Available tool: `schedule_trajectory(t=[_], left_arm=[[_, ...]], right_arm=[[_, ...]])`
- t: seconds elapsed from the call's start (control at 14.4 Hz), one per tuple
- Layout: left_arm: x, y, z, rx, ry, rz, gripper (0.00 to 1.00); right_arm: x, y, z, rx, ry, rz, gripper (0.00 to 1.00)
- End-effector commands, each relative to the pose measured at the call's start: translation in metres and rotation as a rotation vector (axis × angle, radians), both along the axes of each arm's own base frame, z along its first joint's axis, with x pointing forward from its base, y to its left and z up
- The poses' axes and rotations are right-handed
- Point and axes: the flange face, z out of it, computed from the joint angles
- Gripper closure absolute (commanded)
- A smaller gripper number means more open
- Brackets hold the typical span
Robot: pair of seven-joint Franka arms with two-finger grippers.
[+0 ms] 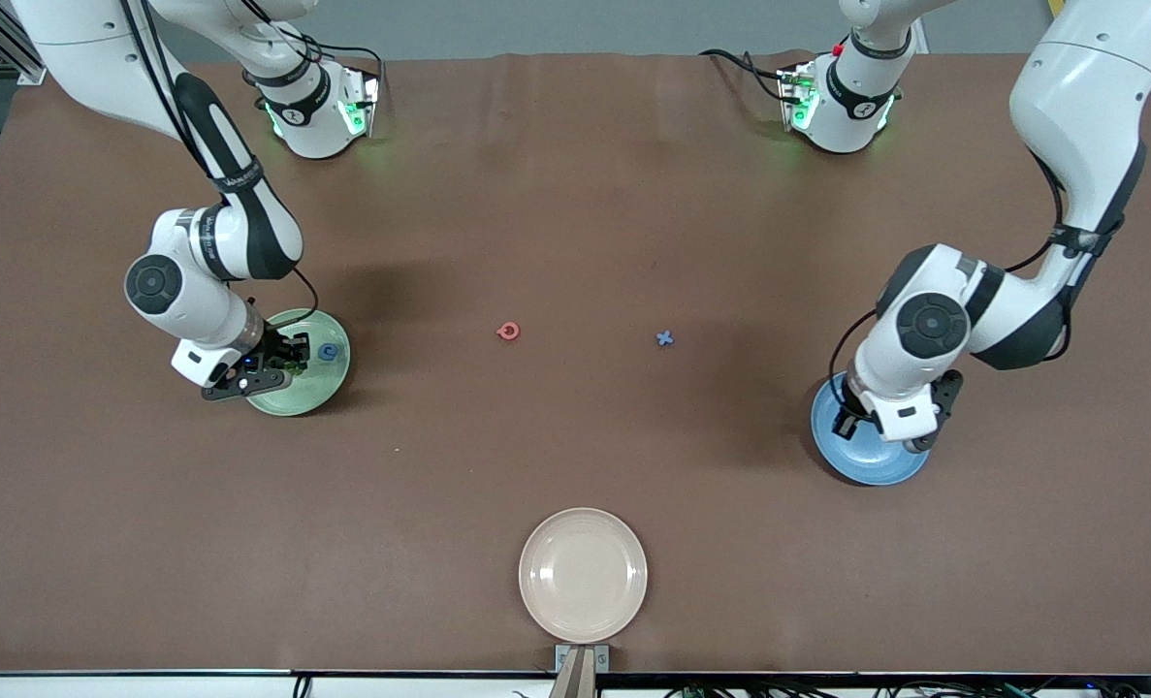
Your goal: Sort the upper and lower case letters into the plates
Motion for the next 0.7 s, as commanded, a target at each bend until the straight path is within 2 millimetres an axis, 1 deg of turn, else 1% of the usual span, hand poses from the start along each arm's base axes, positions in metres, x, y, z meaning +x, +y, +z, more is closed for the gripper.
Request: schedule_trajectory(t=[0.0, 0.07, 0.14, 0.21, 0.28, 0.35, 0.49, 0.56, 0.63], left_arm=[[-0.014, 0.021, -0.009, 0.025, 0.034, -0.048, 0.99], [-0.014, 0.032, -0.011, 0.024, 0.04, -0.039, 0.99], [-0.013, 0.034, -0.013, 0.022, 0.042, -0.039, 0.99], [-0.014, 0.037, -0.014, 0.02, 0.044, -0.04, 0.99], [-0.013, 0.045, -0.015, 0.017, 0.043, -0.029, 0.99], [-0.013, 0.049, -0.019, 0.015, 0.045, -0.03, 0.99], [-0.012, 0.049, -0.023, 0.005, 0.039, -0.038, 0.99], [-0.012, 0.05, -0.025, 0.002, 0.04, -0.035, 0.99], [-0.012, 0.053, -0.03, -0.004, 0.046, -0.029, 0.97]], right_arm=[[-0.004, 0.007, -0.008, -0.002, -0.005, 0.02, 0.99], [-0.004, 0.008, -0.008, -0.002, -0.005, 0.02, 0.98], [-0.005, 0.008, -0.01, -0.002, -0.001, 0.02, 0.91], [-0.004, 0.008, -0.011, -0.001, 0.0, 0.017, 0.6], [-0.004, 0.007, -0.01, -0.001, 0.0, 0.013, 0.01], [-0.003, 0.007, -0.01, 0.0, 0.003, 0.009, 0.0], [0.0, 0.011, -0.005, 0.003, -0.002, -0.011, 0.0], [-0.002, 0.021, -0.002, 0.002, 0.005, -0.063, 0.0], [-0.005, 0.046, 0.004, -0.002, 0.02, -0.125, 0.0]])
